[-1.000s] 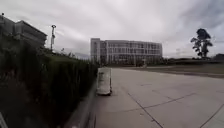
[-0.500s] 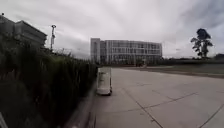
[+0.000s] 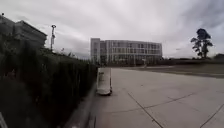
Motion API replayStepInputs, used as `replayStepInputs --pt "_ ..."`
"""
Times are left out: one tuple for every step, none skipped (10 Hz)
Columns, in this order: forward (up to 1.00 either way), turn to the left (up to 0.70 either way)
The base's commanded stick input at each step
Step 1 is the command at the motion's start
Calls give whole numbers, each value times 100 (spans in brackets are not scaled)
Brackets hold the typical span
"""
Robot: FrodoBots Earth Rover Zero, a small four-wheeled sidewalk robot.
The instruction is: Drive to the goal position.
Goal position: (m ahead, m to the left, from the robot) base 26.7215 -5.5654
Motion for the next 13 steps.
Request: replayStepInputs --pt "0 4" --pt "0 4" --pt "0 0" --pt "0 3" --pt "0 4" --pt "0 4" --pt "0 4" --pt "0 4" --pt "0 0" --pt "0 3" --pt "0 4" --pt "0 4" --pt "0 4"
